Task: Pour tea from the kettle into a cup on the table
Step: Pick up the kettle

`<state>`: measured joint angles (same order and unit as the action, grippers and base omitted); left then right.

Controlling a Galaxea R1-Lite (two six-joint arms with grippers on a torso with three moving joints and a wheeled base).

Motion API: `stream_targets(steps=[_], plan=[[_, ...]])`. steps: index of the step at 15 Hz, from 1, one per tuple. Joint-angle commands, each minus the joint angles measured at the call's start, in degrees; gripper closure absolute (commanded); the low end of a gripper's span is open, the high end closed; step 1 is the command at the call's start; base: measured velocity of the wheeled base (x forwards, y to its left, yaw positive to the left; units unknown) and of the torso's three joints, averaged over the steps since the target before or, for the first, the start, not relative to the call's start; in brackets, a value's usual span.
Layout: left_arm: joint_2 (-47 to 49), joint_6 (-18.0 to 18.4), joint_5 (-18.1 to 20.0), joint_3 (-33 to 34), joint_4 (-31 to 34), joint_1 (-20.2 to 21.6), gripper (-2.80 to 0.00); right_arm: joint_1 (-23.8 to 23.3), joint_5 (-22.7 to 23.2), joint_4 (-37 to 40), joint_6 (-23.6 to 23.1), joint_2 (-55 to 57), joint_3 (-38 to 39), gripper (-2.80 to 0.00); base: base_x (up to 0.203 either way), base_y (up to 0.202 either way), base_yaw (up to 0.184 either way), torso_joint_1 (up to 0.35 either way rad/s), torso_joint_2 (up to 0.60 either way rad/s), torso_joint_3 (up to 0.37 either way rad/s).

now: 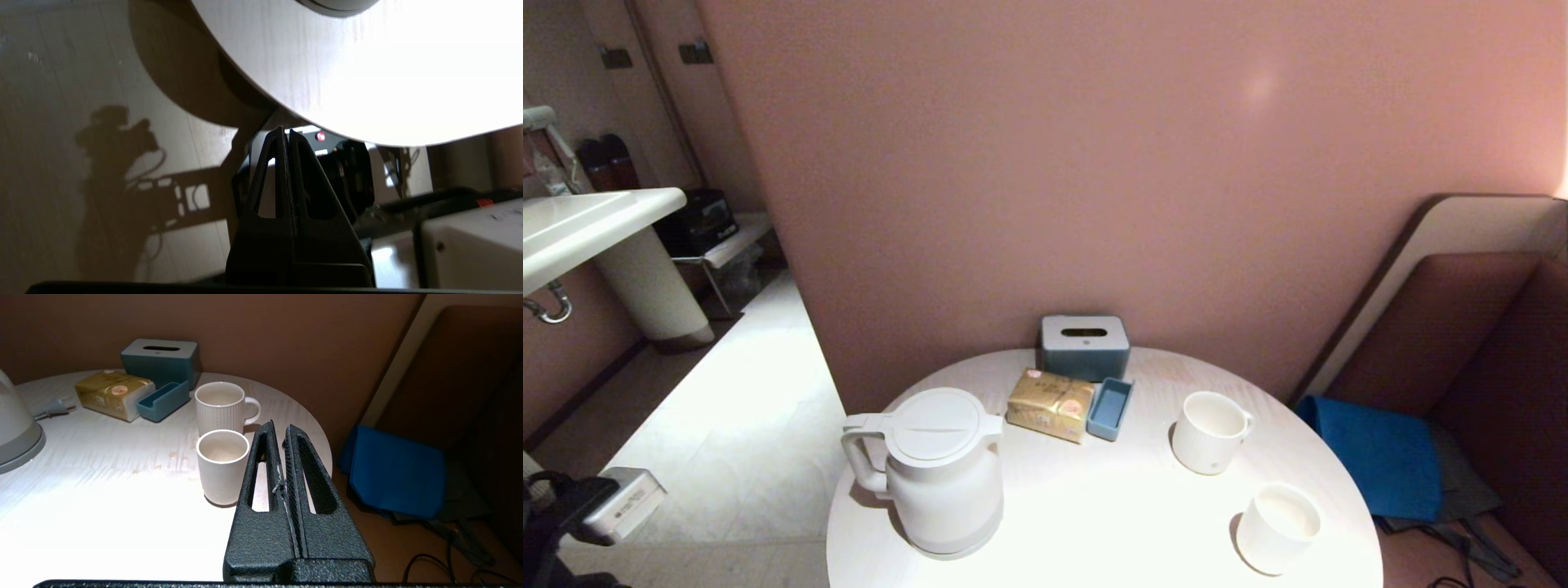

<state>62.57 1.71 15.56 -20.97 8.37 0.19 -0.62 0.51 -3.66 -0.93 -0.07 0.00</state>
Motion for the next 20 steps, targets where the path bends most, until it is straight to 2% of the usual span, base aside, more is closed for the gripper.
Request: stream_targets(steps=[1,3,8,12,16,17,20], plan=[[7.18,-0.06,0.23,5.04,-12.99,-0.5,0.0,0.01,0.02,-0.12,-0.04,0.07,0.0,0.0,0.0,0.0,0.0,0.0,0.0,0.0],[9.88,-0.53,0.43,7.52,-20.78,-0.94,0.0,0.01,0.02,-0.05,-0.04,0.07,0.0,0.0,0.0,0.0,0.0,0.0,0.0,0.0],[19.68,-1.31,0.29,7.14,-32.09,-5.35,0.0,0.01,0.02,-0.03,-0.04,0.07,0.0,0.0,0.0,0.0,0.0,0.0,0.0,0.0],[29.93,-1.01,0.02,7.68,-42.81,-6.44,0.0,0.01,0.02,-0.03,-0.04,0.07,0.0,0.0,0.0,0.0,0.0,0.0,0.0,0.0],[32.8,-0.99,-0.2,4.64,-45.27,-6.6,0.0,0.01,0.02,-0.03,-0.04,0.07,0.0,0.0,0.0,0.0,0.0,0.0,0.0,0.0],[33.36,-0.87,-1.13,4.31,-45.28,-6.6,-2.8,0.01,0.02,-0.04,-0.04,0.07,0.0,0.0,0.0,0.0,0.0,0.0,0.0,0.0],[33.99,-0.48,-2.75,4.44,-46.3,-6.51,-2.8,0.01,0.02,-0.03,-0.04,0.07,0.0,0.0,0.0,0.0,0.0,0.0,0.0,0.0]])
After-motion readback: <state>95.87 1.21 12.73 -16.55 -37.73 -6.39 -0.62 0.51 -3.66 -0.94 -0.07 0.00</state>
